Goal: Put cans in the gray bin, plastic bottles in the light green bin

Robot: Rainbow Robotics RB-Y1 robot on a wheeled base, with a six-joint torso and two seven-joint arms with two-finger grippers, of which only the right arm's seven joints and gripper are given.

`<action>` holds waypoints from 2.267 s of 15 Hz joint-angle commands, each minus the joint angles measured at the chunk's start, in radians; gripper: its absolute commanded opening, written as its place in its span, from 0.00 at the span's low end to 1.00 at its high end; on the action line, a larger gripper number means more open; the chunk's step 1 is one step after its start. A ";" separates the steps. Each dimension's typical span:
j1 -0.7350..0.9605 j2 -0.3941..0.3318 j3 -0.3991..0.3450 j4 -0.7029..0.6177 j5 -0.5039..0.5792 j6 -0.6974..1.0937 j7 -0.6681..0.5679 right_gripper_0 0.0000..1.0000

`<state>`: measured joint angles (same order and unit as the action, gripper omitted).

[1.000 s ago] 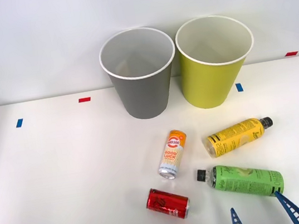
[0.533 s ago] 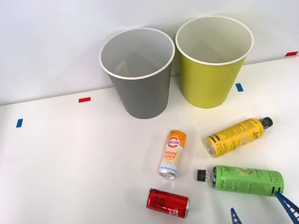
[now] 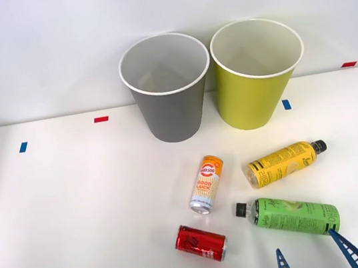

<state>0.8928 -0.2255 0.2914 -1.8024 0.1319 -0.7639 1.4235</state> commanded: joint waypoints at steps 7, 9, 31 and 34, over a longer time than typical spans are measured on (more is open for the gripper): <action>0.000 0.000 0.000 0.000 0.000 0.000 0.000 1.00; 0.000 0.000 0.000 0.000 0.000 0.000 0.000 1.00; 0.000 -0.374 0.040 -0.497 -0.245 0.597 0.028 1.00; -0.012 -0.453 0.006 -0.664 -0.256 0.861 0.014 1.00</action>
<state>0.8890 -0.6316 0.3180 -2.3760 -0.1133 -0.0269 1.4450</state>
